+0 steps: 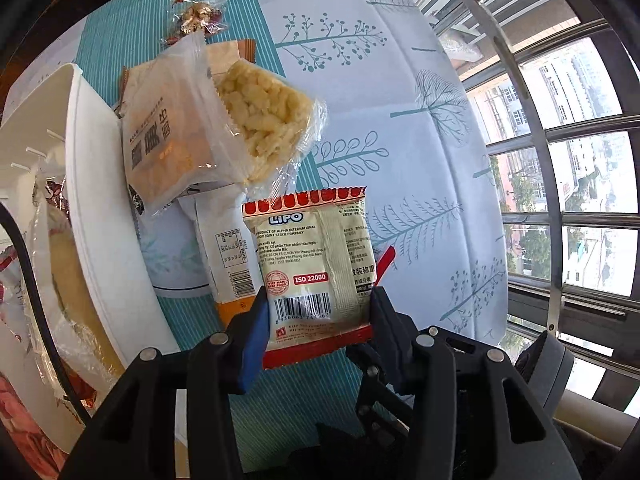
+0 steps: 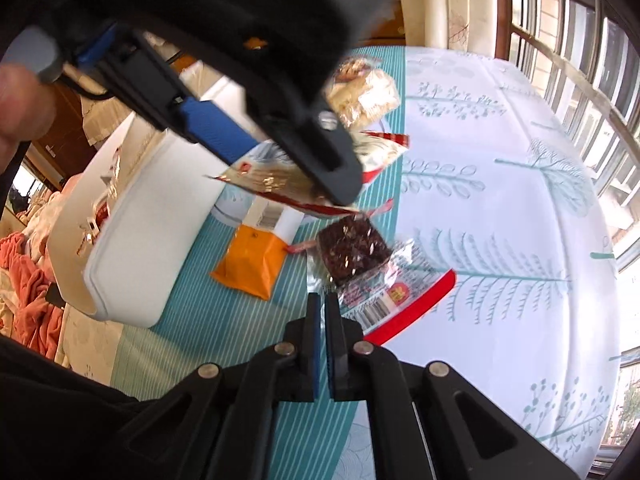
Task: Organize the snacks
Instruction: 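Grasp and lift the LIPO packet with the left gripper while the right grasps the chocolate packet, then carry the LIPO packet over the tray with the left gripper while the right carries the chocolate packet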
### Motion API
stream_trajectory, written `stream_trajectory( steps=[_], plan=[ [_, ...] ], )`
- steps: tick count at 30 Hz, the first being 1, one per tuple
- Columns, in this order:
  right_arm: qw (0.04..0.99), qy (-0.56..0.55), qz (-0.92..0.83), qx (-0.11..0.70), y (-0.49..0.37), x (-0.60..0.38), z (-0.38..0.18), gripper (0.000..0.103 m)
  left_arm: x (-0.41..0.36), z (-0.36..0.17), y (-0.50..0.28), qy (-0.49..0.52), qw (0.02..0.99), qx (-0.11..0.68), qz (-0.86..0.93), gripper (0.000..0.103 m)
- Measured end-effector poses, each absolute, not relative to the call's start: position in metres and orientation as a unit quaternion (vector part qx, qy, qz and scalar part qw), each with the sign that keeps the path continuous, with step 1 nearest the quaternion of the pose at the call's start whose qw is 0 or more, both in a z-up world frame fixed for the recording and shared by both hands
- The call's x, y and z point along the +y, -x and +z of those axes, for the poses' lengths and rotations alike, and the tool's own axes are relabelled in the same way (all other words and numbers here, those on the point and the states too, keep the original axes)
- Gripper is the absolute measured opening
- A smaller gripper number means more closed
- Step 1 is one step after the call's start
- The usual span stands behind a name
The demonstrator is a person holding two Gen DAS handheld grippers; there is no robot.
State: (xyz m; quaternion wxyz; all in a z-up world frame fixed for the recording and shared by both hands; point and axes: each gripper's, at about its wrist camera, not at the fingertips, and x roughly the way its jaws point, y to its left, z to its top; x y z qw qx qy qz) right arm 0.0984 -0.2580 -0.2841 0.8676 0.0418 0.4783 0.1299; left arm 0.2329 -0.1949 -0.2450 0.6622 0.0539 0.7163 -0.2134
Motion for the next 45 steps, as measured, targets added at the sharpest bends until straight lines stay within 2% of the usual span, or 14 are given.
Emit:
stream_trajectory(
  steps=[3, 5, 9, 10, 14, 17, 32, 45],
  plan=[
    [0.871, -0.041, 0.124, 0.473, -0.102, -0.261, -0.279, 0.003, -0.183, -0.227, -0.230, -0.038, 0.678, 0.702, -0.216, 0.046],
    [0.870, -0.039, 0.123, 0.475, -0.103, -0.261, -0.276, 0.009, -0.176, -0.214, -0.229, -0.027, 0.692, 0.689, -0.215, 0.046],
    [0.869, -0.037, 0.122, 0.479, -0.114, -0.262, -0.274, 0.041, -0.155, -0.191, -0.226, -0.002, 0.716, 0.665, -0.213, 0.046],
    [0.868, -0.033, 0.123, 0.480, -0.116, -0.262, -0.275, 0.045, -0.149, -0.186, -0.226, 0.005, 0.722, 0.659, -0.212, 0.046],
    [0.861, -0.012, 0.128, 0.493, -0.125, -0.257, -0.283, 0.047, -0.131, -0.170, -0.223, 0.033, 0.742, 0.638, -0.204, 0.046],
    [0.857, 0.011, 0.132, 0.497, -0.130, -0.254, -0.290, 0.057, -0.118, -0.159, -0.220, 0.049, 0.755, 0.624, -0.194, 0.046],
    [0.848, 0.091, 0.133, 0.505, -0.145, -0.244, -0.311, 0.061, -0.051, -0.148, -0.193, 0.116, 0.786, 0.595, -0.125, 0.046],
    [0.840, 0.088, 0.131, 0.519, -0.146, -0.242, -0.308, 0.054, -0.013, -0.140, -0.171, 0.142, 0.798, 0.578, -0.098, 0.046]
  ],
)
